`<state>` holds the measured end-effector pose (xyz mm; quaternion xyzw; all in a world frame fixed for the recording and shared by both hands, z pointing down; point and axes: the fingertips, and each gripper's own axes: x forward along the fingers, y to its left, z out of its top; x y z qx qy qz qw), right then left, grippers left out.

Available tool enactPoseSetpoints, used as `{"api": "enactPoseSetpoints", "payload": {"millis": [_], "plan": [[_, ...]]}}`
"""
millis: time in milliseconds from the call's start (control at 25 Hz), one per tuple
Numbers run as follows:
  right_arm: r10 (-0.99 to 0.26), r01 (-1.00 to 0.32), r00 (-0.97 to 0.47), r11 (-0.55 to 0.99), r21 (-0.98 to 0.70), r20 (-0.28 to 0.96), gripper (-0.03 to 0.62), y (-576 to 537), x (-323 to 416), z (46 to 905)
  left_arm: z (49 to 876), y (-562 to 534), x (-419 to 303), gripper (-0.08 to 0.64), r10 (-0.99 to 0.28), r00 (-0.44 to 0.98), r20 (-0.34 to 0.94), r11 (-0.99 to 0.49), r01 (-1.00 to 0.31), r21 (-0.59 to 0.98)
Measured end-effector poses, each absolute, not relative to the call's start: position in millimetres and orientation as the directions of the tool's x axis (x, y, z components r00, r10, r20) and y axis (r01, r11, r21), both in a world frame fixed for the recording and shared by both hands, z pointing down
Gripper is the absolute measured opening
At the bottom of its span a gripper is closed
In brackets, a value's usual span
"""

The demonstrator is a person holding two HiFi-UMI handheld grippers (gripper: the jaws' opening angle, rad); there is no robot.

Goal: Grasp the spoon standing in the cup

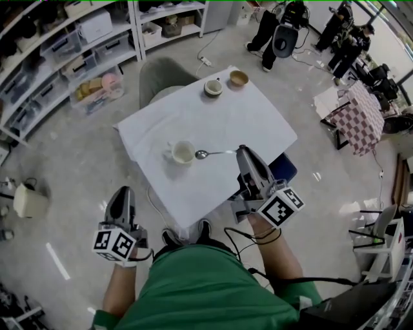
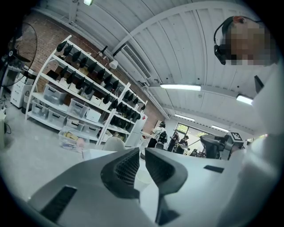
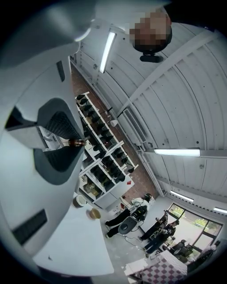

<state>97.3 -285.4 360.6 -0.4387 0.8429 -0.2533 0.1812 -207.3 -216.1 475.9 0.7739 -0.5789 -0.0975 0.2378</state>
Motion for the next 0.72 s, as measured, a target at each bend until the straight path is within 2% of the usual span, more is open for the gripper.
{"api": "enactPoseSetpoints", "payload": {"millis": [720], "plan": [[-0.811, -0.622, -0.579, 0.51, -0.594, -0.089, 0.064, -281.4, 94.7, 358.8, 475.1, -210.9, -208.6, 0.049, -0.95, 0.284, 0.128, -0.189, -0.852, 0.489]]}}
